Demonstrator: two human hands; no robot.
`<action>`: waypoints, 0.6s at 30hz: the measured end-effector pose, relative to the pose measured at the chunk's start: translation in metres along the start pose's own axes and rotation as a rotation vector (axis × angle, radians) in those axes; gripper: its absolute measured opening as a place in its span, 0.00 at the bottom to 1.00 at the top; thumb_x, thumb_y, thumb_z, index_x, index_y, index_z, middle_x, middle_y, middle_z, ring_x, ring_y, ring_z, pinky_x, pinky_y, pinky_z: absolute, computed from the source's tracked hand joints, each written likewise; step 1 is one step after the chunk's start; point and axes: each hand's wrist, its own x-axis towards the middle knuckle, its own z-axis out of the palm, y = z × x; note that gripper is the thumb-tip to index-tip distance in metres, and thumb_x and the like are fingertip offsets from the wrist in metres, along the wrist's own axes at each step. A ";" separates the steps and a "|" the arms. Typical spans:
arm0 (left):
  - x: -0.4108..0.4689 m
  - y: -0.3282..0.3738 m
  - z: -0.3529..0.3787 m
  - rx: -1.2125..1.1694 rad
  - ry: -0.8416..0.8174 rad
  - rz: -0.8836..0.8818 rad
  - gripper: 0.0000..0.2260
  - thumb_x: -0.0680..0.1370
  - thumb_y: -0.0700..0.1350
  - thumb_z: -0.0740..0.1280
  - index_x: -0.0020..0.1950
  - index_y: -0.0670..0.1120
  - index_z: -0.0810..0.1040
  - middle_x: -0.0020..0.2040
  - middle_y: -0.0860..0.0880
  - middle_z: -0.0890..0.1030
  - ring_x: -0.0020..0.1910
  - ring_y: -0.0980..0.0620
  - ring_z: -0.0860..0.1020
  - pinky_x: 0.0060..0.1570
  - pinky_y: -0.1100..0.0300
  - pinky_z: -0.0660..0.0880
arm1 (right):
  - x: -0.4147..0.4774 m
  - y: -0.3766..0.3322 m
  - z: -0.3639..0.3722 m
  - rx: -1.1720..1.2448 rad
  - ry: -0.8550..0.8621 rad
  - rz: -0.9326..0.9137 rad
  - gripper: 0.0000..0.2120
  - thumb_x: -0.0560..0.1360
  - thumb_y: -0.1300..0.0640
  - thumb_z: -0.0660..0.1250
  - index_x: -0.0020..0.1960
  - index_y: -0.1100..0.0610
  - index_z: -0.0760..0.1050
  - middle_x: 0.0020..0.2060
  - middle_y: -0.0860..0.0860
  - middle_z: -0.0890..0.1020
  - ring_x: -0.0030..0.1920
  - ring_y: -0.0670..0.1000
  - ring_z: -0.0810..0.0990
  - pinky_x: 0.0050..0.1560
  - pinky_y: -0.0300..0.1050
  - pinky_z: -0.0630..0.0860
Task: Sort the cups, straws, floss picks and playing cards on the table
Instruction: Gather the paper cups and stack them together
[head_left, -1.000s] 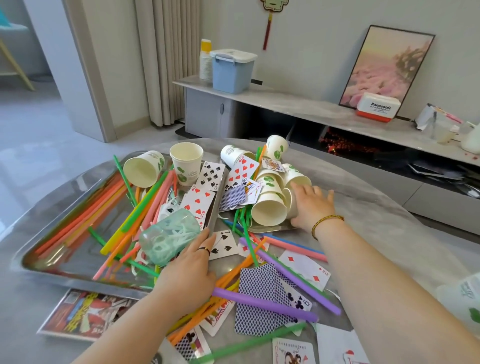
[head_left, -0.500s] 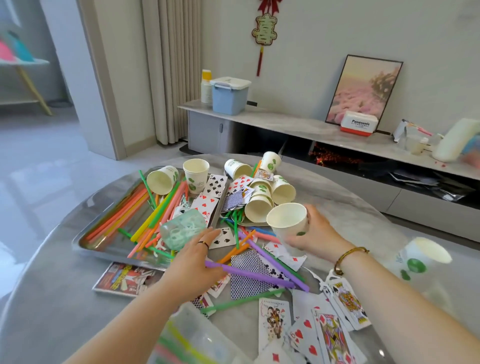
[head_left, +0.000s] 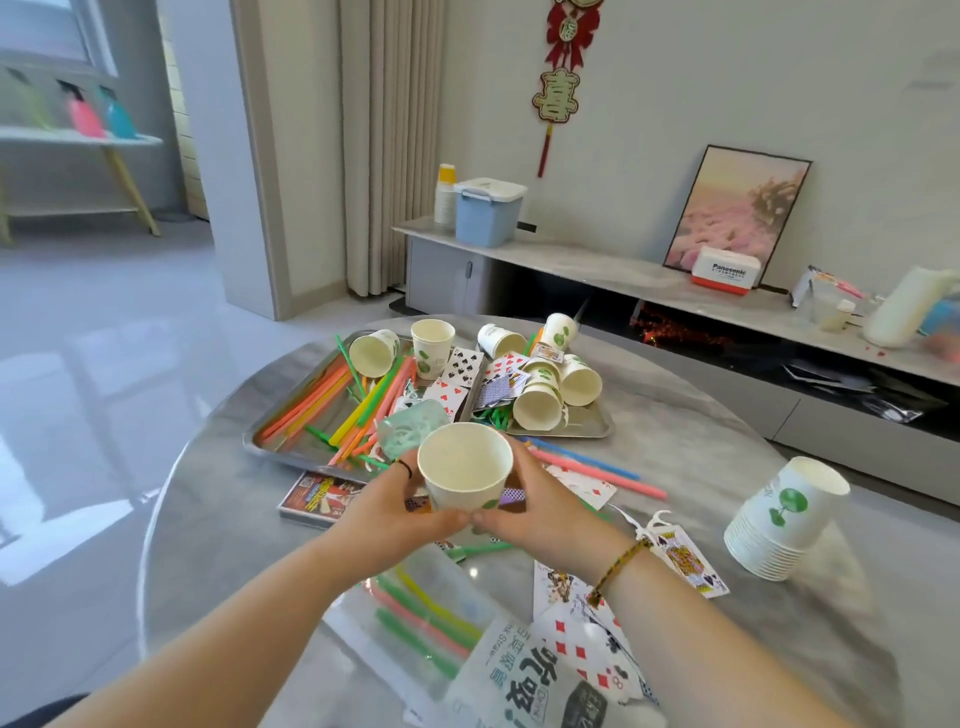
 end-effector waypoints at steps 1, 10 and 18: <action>0.003 -0.004 -0.002 0.014 0.021 -0.030 0.26 0.61 0.46 0.75 0.56 0.53 0.70 0.48 0.59 0.77 0.46 0.65 0.75 0.38 0.71 0.72 | 0.004 0.002 0.001 -0.020 -0.033 0.003 0.29 0.73 0.69 0.63 0.69 0.52 0.58 0.56 0.45 0.71 0.55 0.42 0.71 0.49 0.28 0.73; 0.029 -0.019 -0.016 -0.096 0.159 -0.055 0.27 0.50 0.53 0.70 0.47 0.57 0.65 0.45 0.56 0.76 0.44 0.60 0.75 0.36 0.70 0.71 | 0.080 0.063 -0.039 -0.064 0.295 0.246 0.20 0.76 0.56 0.62 0.67 0.55 0.64 0.60 0.50 0.70 0.57 0.49 0.72 0.54 0.41 0.70; 0.064 -0.051 -0.047 -0.128 0.419 -0.122 0.28 0.63 0.46 0.75 0.58 0.53 0.66 0.45 0.51 0.77 0.42 0.52 0.76 0.37 0.59 0.73 | 0.189 0.101 -0.092 -0.173 0.683 0.470 0.30 0.75 0.48 0.62 0.70 0.61 0.59 0.68 0.59 0.66 0.65 0.60 0.68 0.62 0.49 0.66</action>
